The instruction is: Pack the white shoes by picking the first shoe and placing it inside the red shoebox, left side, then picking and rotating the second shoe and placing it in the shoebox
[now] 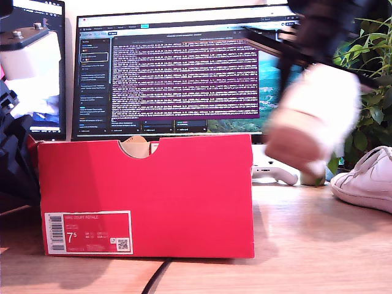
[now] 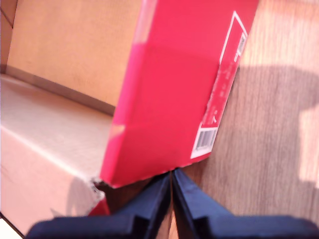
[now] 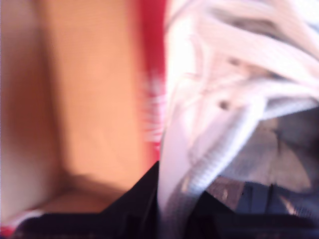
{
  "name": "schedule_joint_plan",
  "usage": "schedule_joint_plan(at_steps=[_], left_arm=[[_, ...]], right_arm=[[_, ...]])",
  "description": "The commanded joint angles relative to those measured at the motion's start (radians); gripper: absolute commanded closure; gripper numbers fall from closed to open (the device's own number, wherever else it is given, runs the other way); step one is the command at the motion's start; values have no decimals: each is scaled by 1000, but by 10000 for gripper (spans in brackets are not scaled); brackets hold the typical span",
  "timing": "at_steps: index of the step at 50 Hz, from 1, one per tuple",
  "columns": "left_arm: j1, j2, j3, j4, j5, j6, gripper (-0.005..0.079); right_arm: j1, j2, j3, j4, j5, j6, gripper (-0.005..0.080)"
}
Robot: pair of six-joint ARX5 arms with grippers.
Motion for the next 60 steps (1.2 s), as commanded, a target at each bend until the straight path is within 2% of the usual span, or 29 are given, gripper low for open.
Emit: schedule_joint_plan(at_steps=[1, 12, 25, 49, 60], left_arm=[[1, 3, 3, 5, 2, -10, 761], [1, 3, 3, 3, 2, -10, 761], [1, 3, 3, -1, 2, -10, 762], [1, 3, 3, -1, 2, -10, 761], [1, 3, 3, 0, 3, -10, 761]], right_arm=[[39, -34, 40, 42, -5, 53, 762], [137, -44, 54, 146, -2, 156, 762], [212, -44, 81, 296, 27, 221, 762], [272, -40, 81, 433, 138, 232, 762], [286, -10, 81, 479, 151, 243, 762]])
